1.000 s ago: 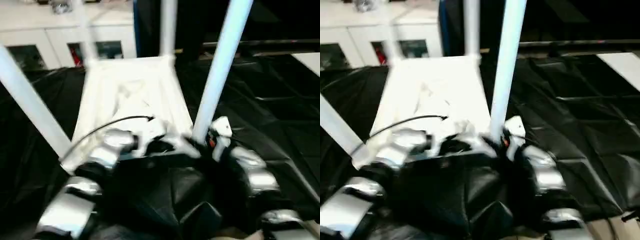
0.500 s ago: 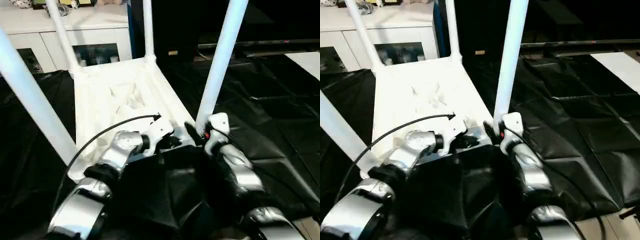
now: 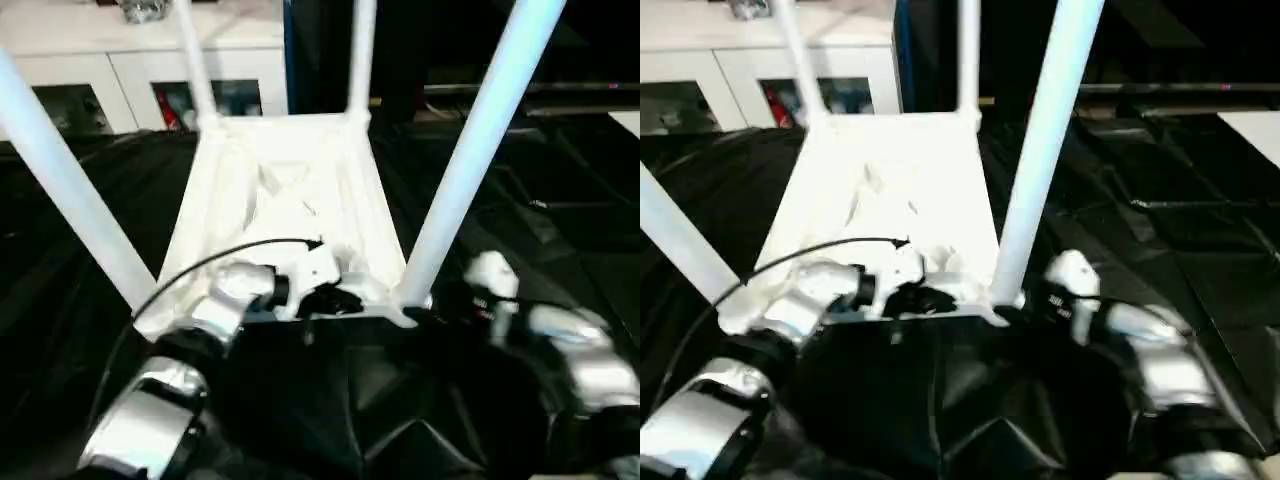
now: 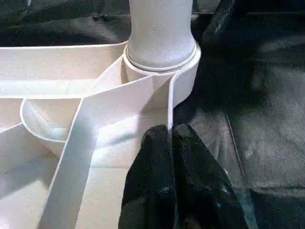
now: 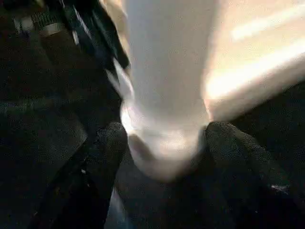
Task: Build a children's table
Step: Rotate leg to tighten
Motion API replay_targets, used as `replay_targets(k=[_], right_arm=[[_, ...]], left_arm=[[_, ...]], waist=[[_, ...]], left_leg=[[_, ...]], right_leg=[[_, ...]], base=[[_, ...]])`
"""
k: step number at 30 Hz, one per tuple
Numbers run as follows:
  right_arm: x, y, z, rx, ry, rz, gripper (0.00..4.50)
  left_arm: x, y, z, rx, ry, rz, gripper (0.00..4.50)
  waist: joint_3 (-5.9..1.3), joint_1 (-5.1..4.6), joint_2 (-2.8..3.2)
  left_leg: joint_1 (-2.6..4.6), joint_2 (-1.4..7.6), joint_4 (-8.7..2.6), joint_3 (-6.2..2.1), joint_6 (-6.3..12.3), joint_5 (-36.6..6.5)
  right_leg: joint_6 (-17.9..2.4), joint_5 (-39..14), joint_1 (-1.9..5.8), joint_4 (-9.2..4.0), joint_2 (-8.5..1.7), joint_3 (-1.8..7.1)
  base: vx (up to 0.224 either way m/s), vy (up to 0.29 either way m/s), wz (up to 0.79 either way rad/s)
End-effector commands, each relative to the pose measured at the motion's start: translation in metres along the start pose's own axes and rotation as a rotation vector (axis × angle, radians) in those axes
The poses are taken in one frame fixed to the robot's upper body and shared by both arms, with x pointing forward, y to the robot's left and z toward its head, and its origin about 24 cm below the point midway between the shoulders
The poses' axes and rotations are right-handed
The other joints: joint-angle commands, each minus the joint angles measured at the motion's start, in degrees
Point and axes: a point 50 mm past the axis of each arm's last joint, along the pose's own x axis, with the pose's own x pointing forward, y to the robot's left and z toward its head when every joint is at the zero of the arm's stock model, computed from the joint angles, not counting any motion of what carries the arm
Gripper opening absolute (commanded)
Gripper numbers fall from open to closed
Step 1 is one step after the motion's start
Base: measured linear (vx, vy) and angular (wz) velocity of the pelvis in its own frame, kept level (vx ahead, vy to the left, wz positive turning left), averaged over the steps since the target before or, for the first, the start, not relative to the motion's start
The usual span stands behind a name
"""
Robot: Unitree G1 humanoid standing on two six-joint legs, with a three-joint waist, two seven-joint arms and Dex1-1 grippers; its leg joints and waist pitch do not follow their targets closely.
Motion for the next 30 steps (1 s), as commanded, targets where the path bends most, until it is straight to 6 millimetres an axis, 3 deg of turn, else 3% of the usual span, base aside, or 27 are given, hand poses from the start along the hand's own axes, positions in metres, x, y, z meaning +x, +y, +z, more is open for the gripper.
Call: replay_targets(k=[1,4,6,8,11,13,15,17,18,19,21,22,25,26,27,28,29,30], right_arm=[[-0.010,-0.004,0.008,0.002,-0.028,-0.013,3.05],[-0.026,-0.006,0.014,0.013,-0.048,-0.031,3.05],[-0.037,-0.007,0.017,0.021,-0.062,-0.048,3.05],[-0.046,-0.008,0.020,0.029,-0.089,-0.085,3.22],[-0.053,-0.006,0.024,0.060,-0.137,-0.139,3.22],[-0.054,-0.002,0.024,0.098,-0.152,-0.172,3.22],[-0.053,0.000,0.024,0.119,-0.156,-0.197,3.22],[-0.049,0.000,0.022,0.155,-0.151,-0.360,3.22],[-0.049,0.000,0.022,0.155,-0.151,-0.360,3.22],[-0.048,-0.004,0.022,0.161,-0.157,-0.521,3.22],[-0.048,-0.007,0.023,0.167,-0.173,-0.624,3.22],[-0.048,-0.008,0.025,0.185,-0.205,-0.729,3.22],[-0.045,0.000,0.031,0.219,-0.288,-0.868,3.51],[-0.038,0.008,0.032,0.234,-0.318,-0.884,3.58],[-0.037,0.010,0.033,0.237,-0.324,-0.884,3.66],[-0.026,0.019,0.031,0.255,-0.347,-0.883,3.66],[-0.026,0.019,0.031,0.256,-0.347,-0.883,3.86],[-0.016,0.026,0.028,0.280,-0.353,-0.889,3.94]], left_arm=[[-0.007,-0.004,-0.011,-0.045,0.014,-0.005,0.00],[-0.011,-0.009,-0.011,-0.047,0.004,-0.037,0.00],[-0.014,-0.010,-0.009,-0.041,-0.012,-0.018,0.00],[-0.018,-0.011,-0.005,-0.070,-0.050,-0.011,0.45],[-0.027,-0.012,0.007,-0.087,-0.135,0.024,0.67],[-0.035,-0.011,0.016,-0.063,-0.182,0.081,0.86],[-0.040,-0.010,0.023,-0.049,-0.218,0.131,1.01],[-0.052,-0.007,0.043,-0.024,-0.330,0.302,1.16],[-0.052,-0.007,0.043,-0.024,-0.330,0.302,1.16],[-0.059,-0.007,0.051,-0.013,-0.382,0.427,1.26],[-0.063,-0.006,0.054,-0.003,-0.410,0.522,1.37],[-0.070,-0.005,0.055,-0.017,-0.431,0.654,1.50],[-0.084,0.002,0.039,-0.142,-0.399,0.969,1.65],[-0.086,0.000,0.019,-0.242,-0.227,1.057,1.77],[-0.087,0.000,0.015,-0.258,-0.190,1.072,1.85],[-0.086,-0.008,0.002,-0.353,-0.186,1.097,1.85],[-0.086,-0.008,0.002,-0.353,-0.186,1.097,1.90],[-0.088,-0.014,0.000,-0.398,-0.280,1.119,1.97]], waist=[[-2.97,0.10,-1.55],[-2.90,-0.03,-1.68],[-2.87,0.06,-1.56],[-3.02,0.21,-1.11],[-3.29,0.13,-1.21],[-3.60,0.33,-1.18],[-3.51,0.31,-1.34],[-2.98,0.29,-0.79],[-2.73,-0.08,-1.05],[-2.63,-0.14,-0.67],[-2.39,-0.83,-0.78],[-2.47,-0.93,-0.72],[-2.53,-1.54,-0.56],[-2.54,-1.69,0.05],[-2.49,-1.97,-0.14],[-2.56,-2.35,0.64],[-2.66,-2.40,0.40],[-2.93,-2.57,0.68]], left_leg=[[0.65,5.32,-3.74,-2.58,6.89,-9.47],[0.52,5.39,-3.81,-2.75,6.33,-10.31],[0.65,5.52,-3.85,-2.73,6.50,-9.67],[0.80,5.70,-3.85,-2.69,6.50,-8.50],[0.65,5.56,-3.48,-2.53,7.46,-6.27],[0.52,5.49,-3.01,-2.47,8.76,-3.68],[0.13,5.41,-2.72,-2.42,9.51,-3.02],[0.13,5.66,-3.12,-2.50,7.80,-6.48],[0.28,5.47,-3.42,-2.47,6.11,-9.49],[0.64,5.21,-3.45,-2.55,4.19,-11.90],[0.71,5.10,-3.81,-2.74,1.72,-14.20],[0.80,5.10,-3.94,-2.93,0.68,-14.88],[0.62,4.79,-4.03,-3.02,-0.02,-15.70],[0.61,4.77,-4.10,-3.11,-0.27,-15.80],[0.55,4.78,-4.19,-3.12,-0.19,-15.87],[0.45,4.41,-4.19,-3.33,-0.01,-15.77],[0.29,4.34,-4.09,-3.34,0.22,-15.15],[-0.12,4.32,-4.08,-3.52,0.63,-13.86]], right_leg=[[-14.69,-10.76,2.01,-3.42,-4.92,2.75],[-13.77,-14.10,2.15,-3.62,-5.04,2.74],[-13.69,-13.40,1.99,-3.61,-4.91,2.81],[-14.52,-10.48,2.02,-3.16,-4.82,2.86],[-16.64,-4.91,2.11,-2.50,-4.78,2.74],[-17.14,-1.10,1.97,-1.97,-4.45,2.67],[-17.14,-0.68,1.67,-1.80,-4.37,2.56],[-16.09,-6.31,1.47,-2.42,-4.50,2.63],[-15.08,-11.21,1.25,-3.07,-4.29,2.55],[-13.50,-16.17,1.05,-3.61,-4.33,2.68],[-11.56,-20.09,0.80,-4.28,-4.24,2.75],[-10.03,-21.71,0.84,-4.41,-4.16,2.83],[-7.87,-20.48,0.78,-4.41,-3.74,2.73],[-7.55,-20.25,0.80,-4.28,-3.71,2.76],[-7.07,-20.14,0.75,-4.39,-3.58,2.78],[-6.17,-20.24,0.81,-4.58,-3.46,2.63],[-6.29,-19.79,0.92,-4.67,-3.53,2.61],[-7.13,-17.69,1.17,-4.31,-3.57,2.58]], base=[[0.000,0.000,0.00],[0.000,0.000,0.00],[0.000,0.000,0.00],[0.000,0.000,0.00],[0.000,0.000,0.00],[0.000,0.000,0.00],[0.000,0.000,0.00],[0.000,0.000,0.00],[0.000,0.000,0.00],[0.000,0.000,0.00],[0.000,0.000,0.00],[0.000,0.000,0.00],[0.000,0.000,0.00],[0.000,0.000,0.00],[0.000,0.000,0.00],[0.000,0.000,0.00],[0.000,0.000,0.00],[0.000,0.000,0.00]])
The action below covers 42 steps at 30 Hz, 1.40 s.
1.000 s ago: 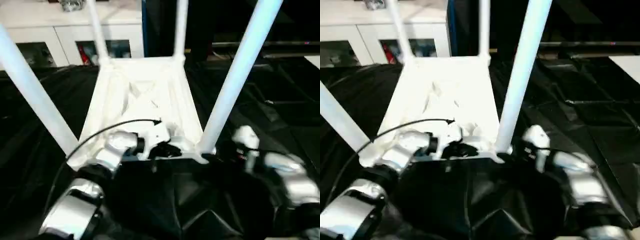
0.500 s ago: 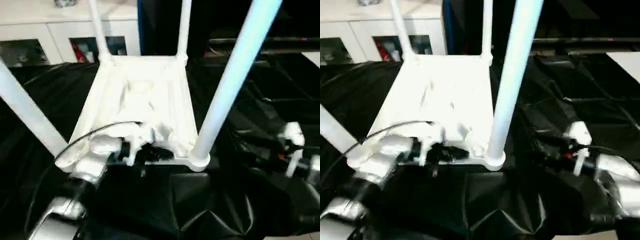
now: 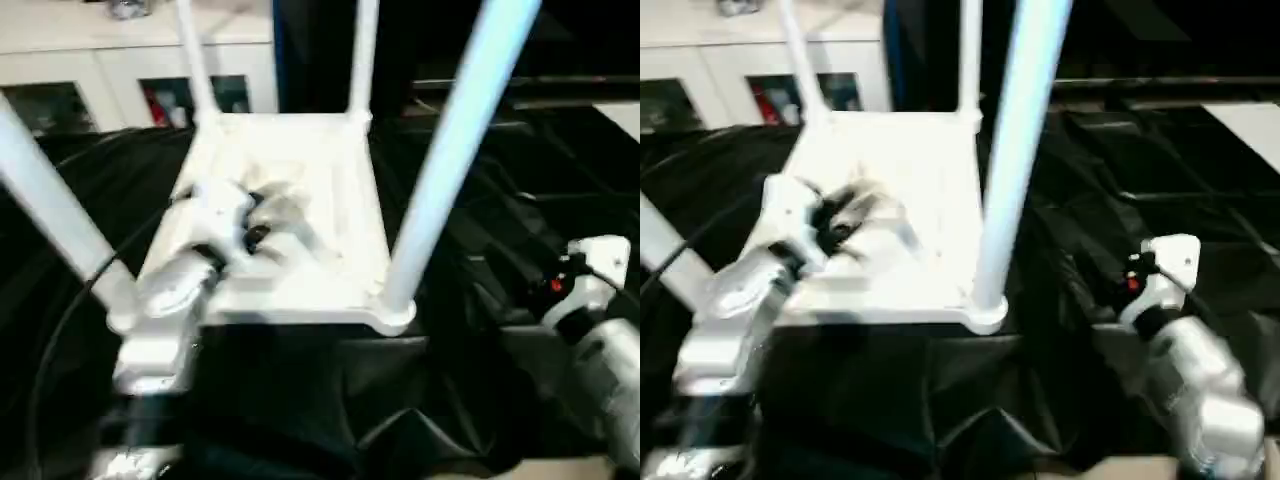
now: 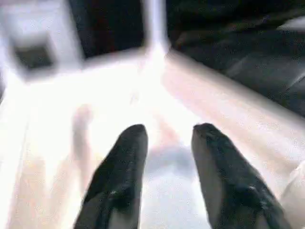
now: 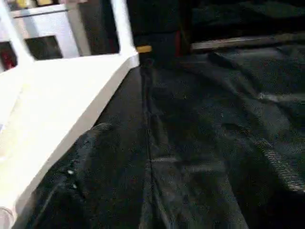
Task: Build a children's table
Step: Rotate leg to tighten, then move to table
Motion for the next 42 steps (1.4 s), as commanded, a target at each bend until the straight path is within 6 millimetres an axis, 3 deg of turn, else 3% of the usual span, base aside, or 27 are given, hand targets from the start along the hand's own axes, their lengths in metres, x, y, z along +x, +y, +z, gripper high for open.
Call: replay_targets(k=[1,3,4,6,9,13,14,17,20,21,23,26,27,28,30,31,32,33,34,37,42], right_arm=[[0.000,0.014,-0.009,-0.003,0.008,-0.034,4.00],[-0.001,0.019,-0.013,0.012,0.015,-0.045,4.16],[-0.004,0.022,-0.018,-0.001,0.035,-0.084,4.28],[-0.006,0.029,-0.026,0.012,0.077,-0.094,4.42],[-0.003,0.044,-0.034,0.035,0.118,-0.025,4.42],[0.004,0.060,-0.030,0.010,0.072,0.096,4.42],[0.004,0.064,-0.028,0.022,0.051,0.134,4.42],[0.003,0.065,-0.028,0.024,0.041,0.139,4.42],[-0.001,0.066,-0.030,0.030,0.052,0.156,4.42],[-0.002,0.067,-0.031,0.028,0.056,0.168,4.42],[-0.001,0.068,-0.032,0.014,0.064,0.176,4.42],[0.000,0.068,-0.034,0.003,0.068,0.180,4.42],[0.001,0.068,-0.034,0.002,0.064,0.174,4.42],[0.001,0.067,-0.034,0.001,0.061,0.169,4.42],[0.002,0.067,-0.033,0.002,0.059,0.166,4.42],[-0.001,0.066,-0.032,0.011,0.046,0.179,4.42],[-0.001,0.066,-0.032,0.011,0.046,0.179,4.42],[-0.005,0.065,-0.030,0.012,0.040,0.208,4.42],[-0.007,0.064,-0.030,0.010,0.042,0.228,4.42],[-0.016,0.058,-0.034,-0.037,0.086,0.282,4.42],[-0.017,0.060,-0.037,-0.045,0.114,0.310,4.42]], left_arm=[[-0.009,0.003,0.001,-0.125,-0.103,0.084,2.09],[-0.015,0.006,-0.003,-0.144,-0.114,0.132,2.26],[-0.019,0.006,-0.009,-0.140,-0.111,0.159,2.28],[-0.026,0.005,-0.015,-0.104,-0.114,0.186,2.53],[-0.028,0.004,-0.017,-0.077,-0.101,0.214,2.53],[-0.025,0.004,-0.014,-0.071,-0.137,0.238,2.53],[-0.025,0.002,-0.015,-0.067,-0.132,0.234,2.53],[-0.029,0.000,-0.017,-0.061,-0.129,0.242,2.53],[-0.037,-0.001,-0.018,-0.031,-0.134,0.248,2.53],[-0.038,-0.001,-0.019,-0.026,-0.135,0.251,2.53],[-0.038,0.000,-0.020,-0.021,-0.135,0.253,2.53],[-0.038,0.002,-0.020,-0.024,-0.134,0.262,2.53],[-0.037,0.003,-0.021,-0.014,-0.123,0.272,2.53],[-0.037,0.004,-0.021,-0.005,-0.115,0.279,2.53],[-0.037,0.006,-0.021,0.000,-0.111,0.290,2.53],[-0.038,0.006,-0.020,0.011,-0.115,0.287,2.53],[-0.038,0.006,-0.020,0.011,-0.115,0.287,2.53],[-0.041,0.008,-0.019,0.039,-0.123,0.287,2.53],[-0.042,0.011,-0.017,0.059,-0.132,0.293,2.53],[-0.047,0.019,-0.013,0.098,-0.137,0.294,2.53],[-0.047,0.015,-0.013,0.101,-0.127,0.244,2.53]], waist=[[-3.19,0.06,-0.18],[-3.25,-0.07,-0.21],[-3.28,-0.09,0.36],[-3.18,-0.27,0.25],[-3.09,-0.29,0.39],[-2.74,-0.22,-0.09],[-2.75,-0.22,-0.44],[-2.88,0.00,-0.42],[-3.03,0.11,-1.04],[-3.14,0.27,-0.84],[-3.09,0.27,-1.16],[-3.01,0.35,-1.06],[-3.35,0.29,-0.69],[-3.55,0.21,-0.83],[-3.52,0.25,-0.74],[-3.33,0.24,-0.42],[-3.30,0.15,-0.58],[-2.96,0.14,-0.38],[-2.55,0.05,-0.23],[-2.25,-0.14,-0.12],[-2.53,-0.24,-0.04]], left_leg=[[0.80,4.17,-4.64,-3.14,1.20,-13.01],[0.73,4.23,-4.55,-3.10,1.81,-12.35],[0.59,4.24,-4.45,-3.12,2.81,-11.00],[0.55,4.19,-4.50,-3.12,3.37,-11.84],[0.72,4.24,-4.58,-3.06,3.52,-12.87],[0.93,4.39,-4.94,-3.22,1.65,-15.97],[1.01,4.48,-4.96,-3.22,1.49,-15.91],[0.99,4.57,-4.93,-3.19,1.53,-14.04],[0.75,4.56,-4.73,-3.12,2.59,-11.70],[0.91,4.56,-4.57,-3.06,3.11,-11.08],[0.91,4.45,-4.52,-2.94,3.44,-11.07],[0.87,4.43,-4.55,-3.01,3.16,-11.39],[0.31,4.21,-3.92,-3.00,4.55,-5.05],[0.04,3.90,-3.46,-2.81,6.69,-2.05],[-0.06,3.63,-3.16,-2.60,8.16,-4.22],[-0.03,3.65,-3.31,-2.67,7.98,-7.32],[0.00,3.68,-3.38,-2.69,7.66,-8.70],[0.83,3.88,-3.84,-2.81,5.61,-15.67],[1.52,4.17,-4.32,-3.29,2.60,-21.58],[1.93,4.41,-5.38,-3.96,-1.26,-25.96],[1.68,4.38,-5.50,-3.94,-1.74,-24.30]], right_leg=[[-9.21,-14.11,1.90,-4.99,-3.64,2.60],[-10.42,-10.71,1.97,-4.70,-3.44,2.58],[-11.05,-6.96,2.06,-4.34,-3.39,2.54],[-10.69,-7.13,2.35,-4.48,-3.46,2.47],[-9.81,-9.53,2.33,-4.71,-3.51,2.58],[-8.20,-15.81,2.05,-5.15,-3.66,2.66],[-7.91,-15.60,2.00,-5.17,-3.64,2.78],[-8.07,-13.05,2.03,-4.69,-3.66,2.94],[-8.84,-8.94,2.38,-4.25,-3.78,2.95],[-9.09,-7.98,2.29,-4.18,-3.77,2.96],[-9.35,-7.82,2.28,-4.22,-3.67,2.91],[-9.12,-9.56,2.21,-4.34,-3.73,2.94],[-10.34,-2.22,1.81,-3.78,-3.30,2.76],[-11.72,2.07,1.74,-3.37,-3.07,2.45],[-12.79,-0.35,1.44,-3.84,-3.16,2.29],[-12.58,-5.09,1.28,-4.39,-3.18,2.12],[-12.21,-7.29,1.27,-4.66,-3.13,2.04],[-10.41,-16.14,1.37,-5.25,-3.22,1.93],[-7.35,-24.61,1.25,-5.94,-3.50,2.09],[-3.89,-26.20,1.48,-6.26,-3.40,2.32],[-5.49,-20.83,1.71,-5.75,-3.60,2.74]], base=[[0.000,0.000,0.00],[0.000,0.000,0.00],[0.000,0.000,0.00],[0.000,0.000,0.00],[0.000,0.000,0.00],[0.000,0.000,0.00],[0.000,0.000,0.00],[0.000,0.000,0.00],[0.000,0.000,0.00],[0.000,0.000,0.00],[0.000,0.000,0.00],[0.000,0.000,0.00],[0.000,0.000,0.00],[0.000,0.000,0.00],[0.000,0.000,0.00],[0.000,0.000,0.00],[0.000,0.000,0.00],[0.000,0.000,0.00],[0.000,0.000,0.00],[0.000,0.000,0.00],[0.000,0.000,0.00]])
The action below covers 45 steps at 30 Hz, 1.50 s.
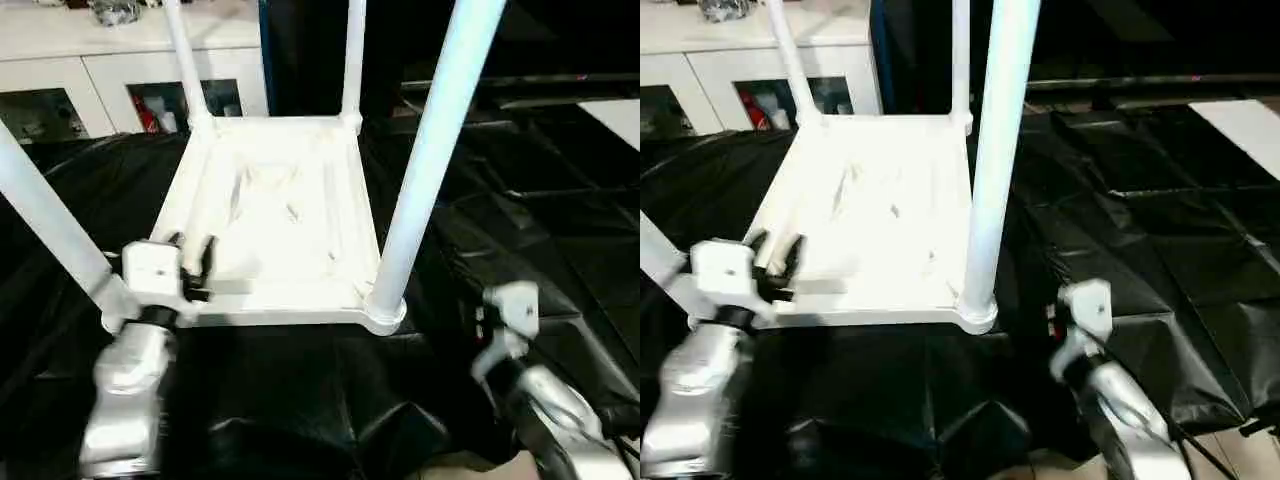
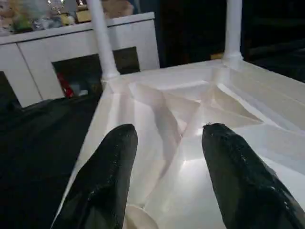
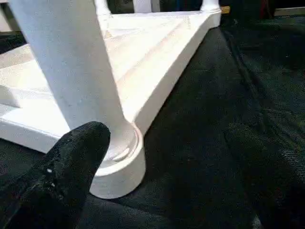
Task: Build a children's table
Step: Move to table
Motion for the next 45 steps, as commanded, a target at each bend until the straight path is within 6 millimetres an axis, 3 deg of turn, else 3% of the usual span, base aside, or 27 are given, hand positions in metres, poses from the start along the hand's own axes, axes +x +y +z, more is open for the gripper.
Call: replay_targets(k=[1,8,9,10,12,13,14,15,16,17,18,19,20,21,22,23,24,25,26,27,28,29,31,33,35,39,45], right_arm=[[0.003,0.006,0.005,-0.010,-0.006,0.040,4.42],[0.009,0.005,0.003,-0.008,-0.009,-0.009,4.42],[0.010,0.007,0.002,-0.009,-0.003,0.009,4.42],[0.010,0.008,0.002,-0.014,0.001,0.018,4.42],[0.011,0.009,0.002,-0.012,0.002,0.022,4.42],[0.012,0.011,0.003,-0.006,-0.004,0.039,4.42],[0.012,0.011,0.003,-0.006,-0.004,0.039,4.42],[0.012,0.012,0.004,-0.008,-0.005,0.055,4.42],[0.012,0.013,0.005,-0.005,-0.007,0.072,4.42],[0.013,0.013,0.005,-0.003,-0.007,0.074,4.42],[0.012,0.013,0.005,-0.003,-0.007,0.075,4.42],[0.012,0.012,0.005,-0.004,-0.006,0.077,4.42],[0.011,0.010,0.005,-0.008,-0.001,0.081,4.42],[0.010,0.009,0.005,-0.011,0.004,0.084,4.42],[0.010,0.008,0.005,-0.012,0.007,0.087,4.42],[0.010,0.007,0.006,-0.012,0.007,0.090,4.42],[0.010,0.007,0.006,-0.012,0.007,0.092,4.42],[0.010,0.006,0.007,-0.017,0.006,0.098,4.42],[0.011,0.006,0.008,-0.018,0.006,0.101,4.42],[0.012,0.006,0.008,-0.020,0.006,0.103,4.42],[0.013,0.006,0.008,-0.021,0.005,0.107,4.42],[0.014,0.006,0.008,-0.025,0.006,0.110,4.42],[0.022,0.009,0.006,-0.044,0.018,0.116,4.42],[0.023,0.009,0.006,-0.047,0.018,0.117,4.42],[0.028,0.009,0.007,-0.057,0.009,0.106,4.42],[0.038,0.008,0.012,-0.065,-0.032,0.056,4.42],[0.063,0.023,0.023,-0.011,-0.092,0.132,4.47]], left_arm=[[0.001,-0.003,0.003,0.002,-0.008,-0.019,2.53],[0.000,-0.012,-0.005,-0.089,0.027,-0.007,2.53],[-0.003,-0.014,-0.007,-0.108,0.038,-0.021,2.53],[-0.004,-0.015,-0.008,-0.101,0.052,-0.020,2.53],[-0.004,-0.014,-0.010,-0.103,0.064,-0.004,2.53],[-0.003,-0.014,-0.010,-0.103,0.064,0.001,2.53],[-0.003,-0.014,-0.010,-0.103,0.064,0.001,2.53],[-0.003,-0.014,-0.009,-0.100,0.060,0.001,2.53],[-0.003,-0.013,-0.009,-0.090,0.060,0.002,2.53],[-0.003,-0.013,-0.009,-0.086,0.062,0.004,2.53],[-0.003,-0.012,-0.009,-0.084,0.062,0.007,2.53],[-0.004,-0.012,-0.009,-0.083,0.062,0.015,2.53],[-0.005,-0.010,-0.009,-0.075,0.068,0.021,2.53],[-0.006,-0.009,-0.010,-0.066,0.073,0.027,2.53],[-0.007,-0.008,-0.010,-0.060,0.076,0.030,2.53],[-0.008,-0.005,-0.011,-0.044,0.084,0.054,2.53],[-0.009,-0.002,-0.012,-0.033,0.094,0.070,2.53],[-0.009,0.001,-0.013,-0.019,0.105,0.096,2.53],[-0.010,0.005,-0.013,-0.022,0.104,0.115,2.53],[-0.010,0.006,-0.012,-0.028,0.101,0.125,2.53],[-0.010,0.007,-0.011,-0.026,0.097,0.128,2.53],[-0.010,0.007,-0.011,-0.025,0.092,0.127,2.53],[-0.006,0.007,-0.005,-0.019,0.063,0.133,2.53],[-0.005,0.007,-0.004,-0.021,0.057,0.136,2.53],[-0.002,0.008,0.001,-0.015,0.031,0.134,2.53],[0.002,0.005,0.005,-0.025,0.007,0.123,2.53],[0.010,0.010,0.004,-0.066,0.038,0.171,2.72]], waist=[[-2.53,0.24,0.14],[-2.67,0.41,-0.53],[-3.14,0.46,-0.71],[-3.82,0.23,-1.01],[-5.48,0.44,-0.56],[-6.32,0.51,-0.79],[-6.20,0.65,-0.61],[-5.78,0.74,-0.70],[-5.35,0.86,-0.60],[-3.96,0.32,-0.04],[-2.65,-0.46,0.38],[-0.61,2.22,1.45],[-0.27,4.21,1.75],[-1.34,7.39,1.84],[-2.40,6.55,0.47],[-2.50,3.67,-4.78],[-0.43,5.36,-2.77],[0.63,5.87,-2.65],[-0.84,6.97,-1.95],[-1.50,6.92,-0.12],[-1.11,5.53,-0.74],[-2.14,5.35,0.99],[-2.10,4.60,0.05],[-1.98,4.36,0.13],[-1.95,4.04,-0.65],[-2.62,2.81,-0.77],[-2.63,1.95,-1.67]], left_leg=[[1.39,4.50,-5.61,-3.54,-1.66,-23.27],[0.94,4.48,-5.34,-3.36,-0.55,-19.43],[0.07,4.24,-4.67,-3.13,1.50,-11.43],[-1.23,3.49,-3.37,-2.72,6.74,1.14],[-1.93,2.08,-0.93,-2.40,13.22,16.08],[-3.69,0.82,0.60,-2.44,19.33,21.91],[-4.16,0.89,0.73,-2.59,20.08,19.82],[-4.35,1.33,0.66,-2.52,19.14,8.53],[-3.57,1.88,0.46,-2.48,17.20,-0.85],[-1.01,2.94,-0.19,-3.00,9.62,-20.60],[0.58,3.48,-0.46,-3.49,5.47,-30.36],[-7.57,6.98,-11.49,-3.44,-6.48,-54.83],[-9.04,5.00,-13.06,1.31,-10.06,-58.11],[-8.83,3.55,-13.11,5.07,-12.18,-55.01],[-7.83,4.66,-11.30,4.98,-13.15,-44.54],[4.30,1.70,9.74,-2.67,-9.87,-16.82],[-4.63,-1.23,9.99,-7.19,-0.75,-2.10],[-5.11,-1.48,9.68,-8.26,-1.01,0.05],[-1.75,0.75,4.96,-8.31,-2.46,-2.39],[3.00,4.19,0.98,-8.05,-2.73,-12.01],[3.20,5.57,-1.04,-8.51,-2.59,-18.54],[2.89,6.58,-2.76,-8.45,-3.45,-21.00],[1.37,5.68,-4.36,-7.09,-3.29,-19.70],[0.95,5.03,-4.75,-6.55,-3.88,-20.04],[0.73,4.98,-5.07,-6.38,-4.17,-20.04],[0.17,4.79,-5.46,-6.36,-4.03,-16.19],[0.04,4.62,-5.03,-5.78,-2.89,-14.37]], right_leg=[[-6.86,-18.83,0.92,-4.72,-3.64,2.81],[-8.15,-16.39,1.00,-4.51,-3.77,2.91],[-10.28,-7.87,0.86,-3.87,-3.46,2.73],[-13.08,5.50,0.17,-2.88,-2.64,2.06],[-15.00,21.36,-1.03,-1.33,-1.46,1.04],[-15.55,27.88,-2.24,-1.42,-0.95,0.17],[-15.39,24.64,-2.86,-2.17,-1.10,-0.11],[-14.12,9.41,-3.52,-4.08,-1.62,-0.61],[-12.86,-3.54,-3.66,-5.37,-2.21,-0.81],[-6.92,-29.44,-3.98,-7.38,-2.58,-1.89],[-2.55,-38.28,-4.98,-8.32,-1.82,-3.52],[-0.46,-24.81,4.40,11.23,1.33,-5.20],[-2.58,-19.68,4.89,11.94,3.06,-7.07],[-3.54,-21.34,5.81,13.96,3.20,-5.45],[-3.01,-30.75,6.43,14.30,1.16,-0.91],[0.92,-59.90,-6.59,-2.58,-8.64,4.76],[-1.66,-56.02,2.16,-5.13,-8.63,8.98],[-2.81,-52.71,3.11,-4.71,-7.88,7.84],[-5.25,-40.03,2.90,-1.85,-5.26,5.84],[-9.05,-28.09,0.26,-0.42,-2.40,3.95],[-10.05,-24.68,0.43,0.23,-1.79,4.06],[-11.50,-15.49,1.75,0.93,-2.47,3.96],[-10.67,-10.49,3.46,-0.16,-3.65,3.38],[-9.34,-13.09,3.44,-1.10,-4.20,3.43],[-8.32,-14.99,3.43,-1.66,-4.38,3.53],[-7.44,-8.11,3.61,-1.22,-3.94,3.10],[-8.73,-7.64,3.50,-1.41,-4.45,3.42]], base=[[0.000,0.000,0.00],[0.000,0.000,0.00],[0.000,0.000,0.00],[0.000,0.000,0.00],[0.000,0.000,0.00],[-0.072,-0.005,0.02],[-0.121,0.002,0.03],[-0.121,0.002,0.03],[-0.158,0.021,0.04],[-0.199,0.047,-0.05],[-0.199,0.047,-0.05],[-0.243,0.051,-0.11],[-0.206,0.029,0.10],[-0.206,0.029,0.10],[-0.065,-0.125,0.20],[0.054,-0.137,0.10],[0.054,-0.137,0.10],[0.000,0.000,0.00],[-0.137,0.032,0.42],[-0.137,0.032,0.42],[-0.171,0.015,0.46],[-0.094,0.056,0.14],[-0.075,0.071,0.06],[-0.050,0.079,-0.08],[-0.030,0.057,-0.08],[-0.005,0.013,-0.02],[0.000,0.000,0.00]])
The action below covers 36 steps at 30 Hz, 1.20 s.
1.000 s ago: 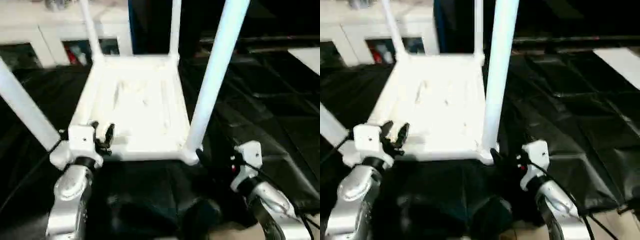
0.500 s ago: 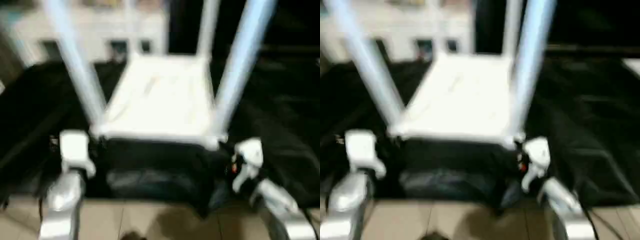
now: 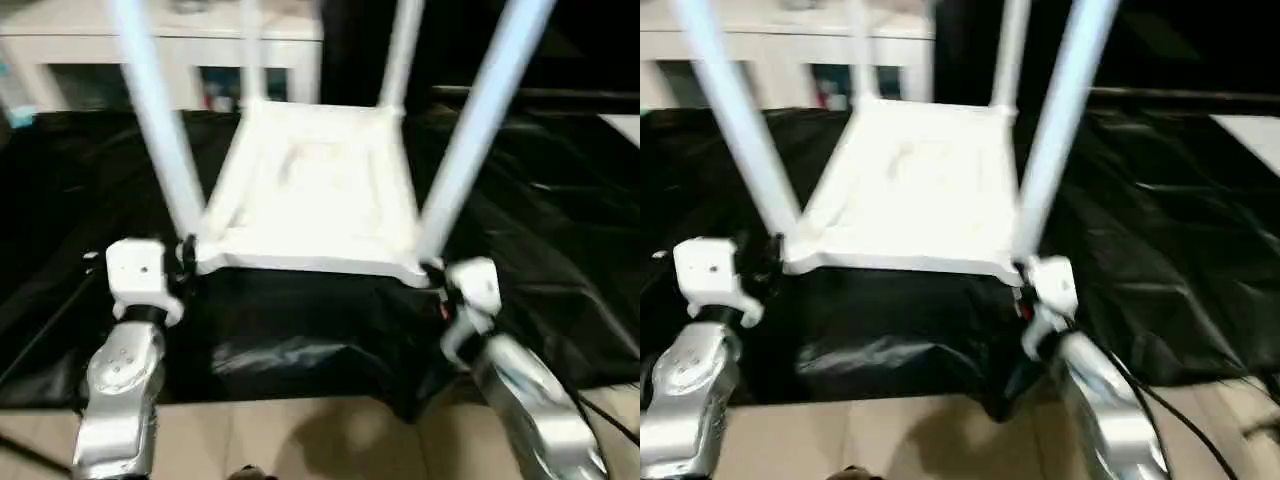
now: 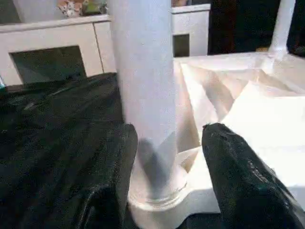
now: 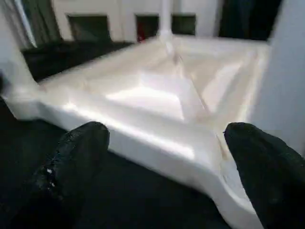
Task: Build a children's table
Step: Move to table, then flip table
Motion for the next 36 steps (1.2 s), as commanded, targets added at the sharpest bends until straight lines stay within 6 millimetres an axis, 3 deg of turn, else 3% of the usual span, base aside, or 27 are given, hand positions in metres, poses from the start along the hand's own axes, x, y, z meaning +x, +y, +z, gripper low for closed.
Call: replay_targets(k=[1,4,5,7,9,14,15,16,17,18,19,20,21,22,23,25,26,29,31,33,36], right_arm=[[0.004,0.002,-0.001,0.030,-0.004,0.037,4.49],[0.009,0.003,0.001,0.023,-0.013,0.057,4.50],[0.012,0.003,0.000,0.021,-0.012,0.062,4.50],[0.013,0.003,0.000,0.021,-0.012,0.069,4.50],[0.015,0.003,0.000,0.017,-0.012,0.073,4.50],[0.014,0.016,-0.004,0.088,0.026,0.228,4.50],[0.014,0.016,-0.004,0.089,0.026,0.229,4.50],[0.014,0.016,-0.004,0.089,0.026,0.229,4.50],[0.012,0.021,-0.003,0.109,0.031,0.279,4.50],[0.011,0.022,-0.002,0.119,0.029,0.300,4.50],[0.013,0.026,0.002,0.138,0.018,0.349,4.50],[0.014,0.027,0.005,0.136,0.008,0.365,4.50],[0.015,0.028,0.006,0.132,0.004,0.377,4.50],[0.015,0.029,0.007,0.130,0.003,0.383,4.50],[0.015,0.029,0.007,0.128,0.003,0.386,4.50],[0.021,0.030,0.006,0.137,0.001,0.399,4.50],[0.021,0.030,0.005,0.137,0.002,0.399,4.50],[0.027,0.034,0.003,0.146,0.012,0.443,4.50],[0.028,0.039,0.003,0.159,0.023,0.502,4.50],[0.029,0.040,0.003,0.152,0.037,0.528,4.50],[0.033,0.038,0.004,0.130,0.035,0.526,4.50]], left_arm=[[0.002,0.006,0.003,-0.090,-0.011,0.032,2.82],[0.008,0.003,0.006,-0.119,-0.021,0.000,3.04],[0.012,-0.001,0.006,-0.149,-0.018,-0.044,3.20],[0.017,-0.004,0.005,-0.149,-0.007,-0.063,3.33],[0.022,-0.007,0.004,-0.151,-0.003,-0.066,3.50],[0.040,-0.021,0.000,-0.153,0.047,-0.096,4.05],[0.040,-0.021,0.000,-0.153,0.047,-0.096,4.05],[0.040,-0.021,0.000,-0.153,0.047,-0.096,4.14],[0.041,-0.023,-0.001,-0.142,0.061,-0.100,4.14],[0.042,-0.022,-0.001,-0.143,0.066,-0.098,3.77],[0.043,-0.018,-0.003,-0.148,0.089,-0.078,3.71],[0.044,-0.015,-0.005,-0.162,0.102,-0.071,3.75],[0.045,-0.013,-0.005,-0.173,0.109,-0.069,3.75],[0.046,-0.013,-0.005,-0.179,0.112,-0.070,3.76],[0.047,-0.013,-0.004,-0.184,0.111,-0.070,3.37],[0.053,-0.008,-0.002,-0.203,0.113,-0.050,3.27],[0.053,-0.008,-0.002,-0.205,0.114,-0.049,3.33],[0.062,-0.005,0.000,-0.249,0.123,-0.036,2.84],[0.068,-0.005,0.002,-0.259,0.133,-0.057,2.68],[0.071,-0.006,0.002,-0.256,0.139,-0.068,2.51],[0.077,-0.009,0.001,-0.275,0.159,-0.086,2.37]], waist=[[-2.72,0.29,0.04],[-3.30,0.63,0.23],[-3.29,0.62,0.14],[-3.41,1.12,0.09],[-3.34,1.61,0.45],[-3.22,1.69,0.49],[-3.22,1.75,0.98],[-3.26,1.87,0.64],[-3.28,1.91,0.83],[-3.25,2.08,0.66],[-3.24,2.11,1.15],[-3.26,2.02,1.20],[-3.22,2.05,0.00],[-3.31,2.45,0.48],[-3.18,2.45,0.67],[-3.21,2.74,-0.25],[-3.17,2.88,0.23],[-3.18,2.93,-0.15],[-3.37,3.14,0.85],[-3.37,3.08,0.43],[-3.38,3.14,0.69]], left_leg=[[1.32,4.61,-6.00,-2.50,-1.33,-12.99],[1.30,4.58,-5.23,-2.20,0.74,-5.85],[1.36,4.49,-5.17,-2.06,1.12,-5.54],[1.61,4.41,-4.98,-1.79,1.44,-5.58],[1.70,4.65,-5.14,-1.82,1.26,-6.44],[1.87,4.77,-5.69,-1.99,-0.58,-10.57],[1.89,4.71,-5.64,-2.02,-0.55,-10.96],[1.86,4.89,-5.71,-2.07,-0.73,-10.97],[1.84,4.83,-5.66,-2.02,-0.70,-11.03],[1.93,4.94,-5.65,-2.01,-0.57,-11.27],[1.87,4.87,-5.66,-2.03,-0.57,-11.43],[1.93,4.88,-5.73,-2.11,-0.74,-12.08],[1.82,4.90,-5.81,-2.06,-0.44,-11.96],[1.90,4.78,-5.63,-1.97,-0.27,-11.09],[1.84,4.86,-5.73,-1.96,-0.35,-11.03],[1.88,4.88,-5.75,-1.81,-0.14,-10.49],[1.88,4.79,-5.73,-1.82,-0.19,-10.58],[1.79,4.93,-5.90,-1.92,-0.61,-10.06],[1.90,4.83,-5.80,-2.05,-0.71,-10.00],[1.98,4.75,-5.80,-1.99,-0.61,-10.26],[2.07,4.75,-5.81,-1.96,-1.07,-10.85]], right_leg=[[-9.20,-0.85,0.54,-4.60,-5.98,3.24],[-10.47,10.04,0.79,-3.60,-5.70,3.03],[-10.52,11.00,0.62,-3.61,-5.54,3.00],[-10.85,11.78,0.49,-3.53,-5.56,3.08],[-10.67,11.66,0.41,-3.52,-5.63,3.09],[-10.05,8.70,0.60,-3.84,-5.61,3.14],[-10.12,8.77,0.59,-3.83,-5.68,3.19],[-10.18,9.08,0.67,-3.85,-5.77,3.19],[-10.35,9.26,0.61,-3.85,-5.78,3.19],[-10.29,9.00,0.61,-3.95,-5.88,3.25],[-10.36,8.95,0.62,-3.87,-5.85,3.26],[-10.16,8.74,0.57,-3.94,-5.67,3.20],[-10.32,8.53,0.78,-4.03,-5.77,3.19],[-10.80,7.59,0.59,-3.89,-6.00,3.18],[-10.84,6.37,0.46,-4.05,-5.95,3.20],[-11.20,5.52,0.49,-4.09,-6.01,3.19],[-11.43,4.47,0.31,-4.12,-6.13,3.22],[-11.53,5.16,0.42,-4.04,-6.07,3.12],[-11.25,7.60,0.31,-3.74,-6.04,3.08],[-11.05,9.01,0.40,-3.82,-5.96,3.08],[-11.13,9.13,0.33,-3.84,-6.04,3.11]], base=[[0.000,0.000,0.00],[0.000,0.000,0.00],[0.000,0.000,0.00],[0.000,0.000,0.00],[0.000,0.000,0.00],[0.000,0.000,0.00],[0.000,0.000,0.00],[0.000,0.000,0.00],[0.000,0.000,0.00],[0.000,0.000,0.00],[0.000,0.000,0.00],[0.000,0.000,0.00],[0.000,0.000,0.00],[0.000,0.000,0.00],[0.000,0.000,0.00],[0.000,0.000,0.00],[0.000,0.000,0.00],[0.000,0.000,0.00],[0.000,0.000,0.00],[0.000,0.000,0.00],[0.000,0.000,0.00]])
